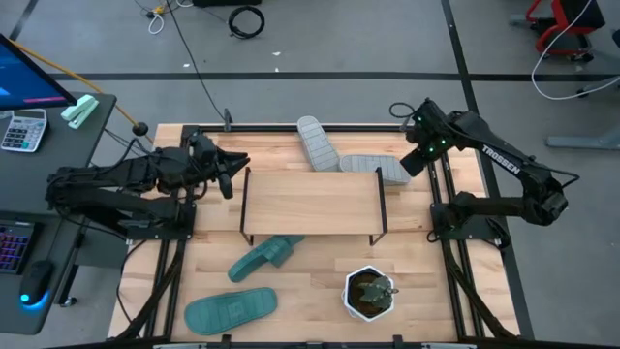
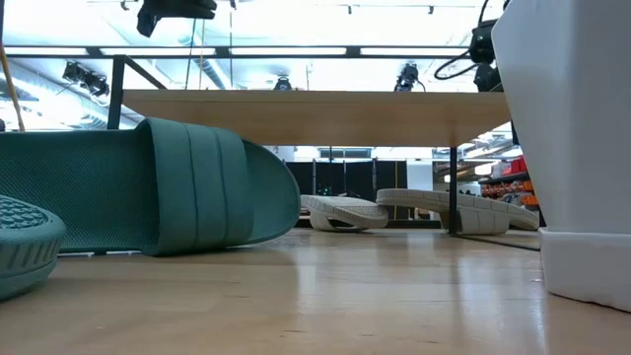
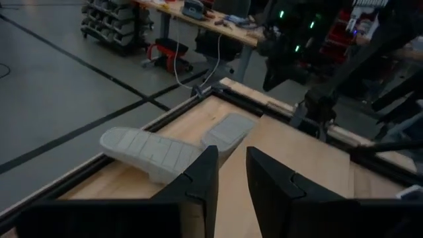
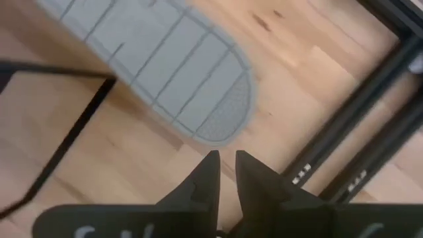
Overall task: Pick and place slides into the shelf
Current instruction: Put the right gray slide on the shelf
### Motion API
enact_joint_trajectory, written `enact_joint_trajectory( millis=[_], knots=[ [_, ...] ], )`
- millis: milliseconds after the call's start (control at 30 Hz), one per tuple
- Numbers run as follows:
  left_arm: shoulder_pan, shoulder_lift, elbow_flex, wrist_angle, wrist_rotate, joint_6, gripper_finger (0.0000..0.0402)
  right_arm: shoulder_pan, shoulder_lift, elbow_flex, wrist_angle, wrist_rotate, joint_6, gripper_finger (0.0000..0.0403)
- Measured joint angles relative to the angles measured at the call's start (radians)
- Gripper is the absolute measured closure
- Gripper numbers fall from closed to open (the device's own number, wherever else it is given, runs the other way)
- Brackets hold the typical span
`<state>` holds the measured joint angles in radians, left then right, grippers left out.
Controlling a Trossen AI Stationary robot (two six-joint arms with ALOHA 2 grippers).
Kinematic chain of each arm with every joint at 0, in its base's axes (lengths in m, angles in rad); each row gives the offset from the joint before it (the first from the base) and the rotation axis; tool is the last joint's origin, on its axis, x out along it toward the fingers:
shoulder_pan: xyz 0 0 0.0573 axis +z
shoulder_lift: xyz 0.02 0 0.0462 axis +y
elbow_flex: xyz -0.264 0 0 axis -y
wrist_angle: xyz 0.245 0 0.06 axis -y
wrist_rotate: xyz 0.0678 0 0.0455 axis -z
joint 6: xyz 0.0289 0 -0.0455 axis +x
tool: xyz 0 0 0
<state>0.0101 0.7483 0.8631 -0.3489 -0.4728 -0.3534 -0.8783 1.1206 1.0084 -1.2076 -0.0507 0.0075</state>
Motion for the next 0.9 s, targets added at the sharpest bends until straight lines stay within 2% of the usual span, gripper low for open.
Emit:
enact_joint_trajectory(
  millis=[233,433,733,900],
  knots=[
    [0.0,0.024,0.001,-0.003,0.0,0.0,0.031,0.082,-0.001,-0.014,0.005,-0.009,-0.067,0.0284],
    [0.0,0.03,0.0,-0.027,0.0,-0.001,0.0311,0.134,-0.029,-0.177,0.052,-0.02,-0.085,0.024],
    [-0.001,0.031,0.0,-0.024,-0.001,0.033,0.0307,0.212,-0.036,-0.206,0.114,-0.018,-0.097,0.0231],
    [-0.001,0.031,0.0,-0.024,-0.001,0.025,0.0305,0.228,-0.006,-0.206,0.121,0.02,-0.005,0.0227]
  ],
)
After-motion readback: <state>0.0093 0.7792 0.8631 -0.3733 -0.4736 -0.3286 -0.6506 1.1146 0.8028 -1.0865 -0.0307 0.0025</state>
